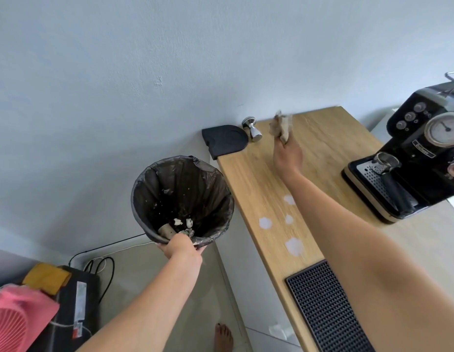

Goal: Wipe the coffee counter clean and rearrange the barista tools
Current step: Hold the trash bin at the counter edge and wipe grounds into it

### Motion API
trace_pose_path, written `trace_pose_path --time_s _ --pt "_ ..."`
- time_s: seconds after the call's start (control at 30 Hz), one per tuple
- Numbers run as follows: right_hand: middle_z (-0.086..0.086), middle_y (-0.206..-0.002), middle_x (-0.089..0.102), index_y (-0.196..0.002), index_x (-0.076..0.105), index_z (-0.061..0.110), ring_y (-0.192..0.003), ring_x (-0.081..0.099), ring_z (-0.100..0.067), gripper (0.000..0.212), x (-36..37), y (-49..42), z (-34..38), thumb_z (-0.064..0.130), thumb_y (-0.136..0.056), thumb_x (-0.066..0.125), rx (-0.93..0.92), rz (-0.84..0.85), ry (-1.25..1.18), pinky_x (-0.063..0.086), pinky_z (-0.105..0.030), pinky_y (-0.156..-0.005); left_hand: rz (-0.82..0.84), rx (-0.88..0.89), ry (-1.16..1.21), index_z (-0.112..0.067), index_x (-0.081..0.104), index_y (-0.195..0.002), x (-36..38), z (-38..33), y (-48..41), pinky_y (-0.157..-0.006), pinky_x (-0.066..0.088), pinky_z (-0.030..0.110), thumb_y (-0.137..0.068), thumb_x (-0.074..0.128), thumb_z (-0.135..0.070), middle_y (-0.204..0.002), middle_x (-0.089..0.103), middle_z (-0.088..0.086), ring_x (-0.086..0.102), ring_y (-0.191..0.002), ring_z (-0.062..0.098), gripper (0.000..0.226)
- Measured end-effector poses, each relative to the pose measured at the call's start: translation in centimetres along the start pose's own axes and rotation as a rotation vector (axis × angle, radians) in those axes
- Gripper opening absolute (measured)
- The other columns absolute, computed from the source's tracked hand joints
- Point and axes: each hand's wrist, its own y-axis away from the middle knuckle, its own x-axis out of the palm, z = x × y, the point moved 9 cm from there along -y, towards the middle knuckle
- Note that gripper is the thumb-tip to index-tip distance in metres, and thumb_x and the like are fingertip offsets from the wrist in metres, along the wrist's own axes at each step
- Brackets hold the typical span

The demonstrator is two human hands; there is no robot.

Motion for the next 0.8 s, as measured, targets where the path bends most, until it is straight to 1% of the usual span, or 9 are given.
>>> trace_pose_path --time_s 0.07,0.13,0.2,0.3,0.43,0.53,0.6,0.7,0.8 --pt "-0.008 -0.133 0.059 -0.138 0.050 0.021 -0.116 0.055 -0.028 0.043 2.9 0.3 -1.5 0.027 -0.097 0.042 -0.054 0.115 0.226 0.045 -0.044 -0.096 -0.005 0.003 0.001 -0.038 0.030 -0.150 0.0 0.0 -0.2 -0.099 0.039 0.064 -0.107 0.023 -0.033 -0.155 0.037 0.007 0.039 -0.137 0.041 0.043" --pt "-0.010 -0.158 0.032 -0.150 0.036 0.026 -0.147 0.025 -0.032 0.054 6.7 1.9 -3.6 0.034 -0.097 0.039 -0.061 0.326 0.462 0.018 -0.056 -0.119 -0.012 -0.002 0.001 -0.037 0.030 -0.150 0.1 0.0 -0.1 -0.102 0.038 0.064 -0.108 0.023 -0.034 -0.156 0.036 0.007 0.039 -0.138 0.040 0.043" --pt "-0.010 -0.166 0.003 -0.157 0.016 0.028 -0.152 -0.002 -0.031 0.067 9.7 3.8 -5.2 0.050 -0.096 0.033 -0.051 0.508 0.623 -0.003 -0.055 -0.120 -0.021 -0.012 0.003 -0.035 0.031 -0.150 0.2 0.0 -0.3 -0.104 0.038 0.064 -0.107 0.024 -0.034 -0.155 0.037 0.007 0.040 -0.137 0.040 0.043" --pt "-0.010 -0.165 -0.011 -0.158 0.004 0.028 -0.151 -0.014 -0.030 0.084 10.7 4.5 -5.8 0.068 -0.089 0.028 -0.047 0.527 0.687 -0.010 -0.054 -0.118 -0.010 0.003 -0.028 -0.035 0.032 -0.149 0.3 -0.2 -1.0 -0.099 0.040 0.067 -0.106 0.029 -0.027 -0.154 0.038 0.010 0.042 -0.135 0.043 0.043" --pt "-0.012 -0.165 -0.013 -0.158 0.002 0.026 -0.151 -0.015 -0.032 0.091 10.4 4.3 -5.4 0.074 -0.086 0.029 -0.022 0.580 0.719 -0.008 -0.056 -0.118 0.066 -0.015 -0.030 -0.032 0.033 -0.149 0.8 -0.3 -1.9 -0.102 0.034 0.071 -0.107 0.026 -0.028 -0.155 0.037 0.010 0.033 -0.141 0.043 0.042" --pt "-0.016 -0.165 -0.006 -0.158 0.008 0.021 -0.151 -0.010 -0.035 0.088 10.4 4.9 -4.0 0.065 -0.087 0.036 0.021 0.602 0.674 -0.002 -0.057 -0.118 0.081 -0.041 -0.003 -0.025 0.033 -0.150 0.8 -0.6 -1.7 -0.102 0.035 0.068 -0.107 0.026 -0.032 -0.155 0.038 0.010 0.033 -0.141 0.043 0.044" --pt "-0.016 -0.165 0.005 -0.156 0.019 0.019 -0.152 -0.001 -0.035 0.078 10.6 5.8 -1.7 0.052 -0.088 0.041 -0.035 0.533 0.618 0.002 -0.055 -0.119 0.074 -0.032 -0.018 -0.023 0.035 -0.149 0.5 -0.8 -1.6 -0.104 0.035 0.067 -0.106 0.029 -0.031 -0.153 0.040 0.011 0.036 -0.139 0.043 0.043" --pt "-0.012 -0.154 0.035 -0.145 0.043 0.020 -0.144 0.026 -0.031 0.058 10.8 8.2 2.4 0.033 -0.089 0.047 -0.192 0.392 0.442 0.015 -0.048 -0.117 0.042 -0.005 -0.092 -0.020 0.037 -0.147 -0.2 -1.7 -1.8 -0.099 0.040 0.068 -0.105 0.031 -0.025 -0.149 0.046 0.015 0.044 -0.134 0.043 0.043" --pt "-0.008 -0.144 0.047 -0.140 0.050 0.016 -0.137 0.036 -0.027 0.047 13.0 11.7 3.6 0.024 -0.093 0.047 -0.230 0.481 0.220 0.031 -0.039 -0.112 0.027 0.011 -0.161 -0.014 0.039 -0.146 -0.9 -2.5 -1.8 -0.099 0.041 0.067 -0.106 0.029 -0.022 -0.148 0.046 0.018 0.044 -0.134 0.043 0.043"
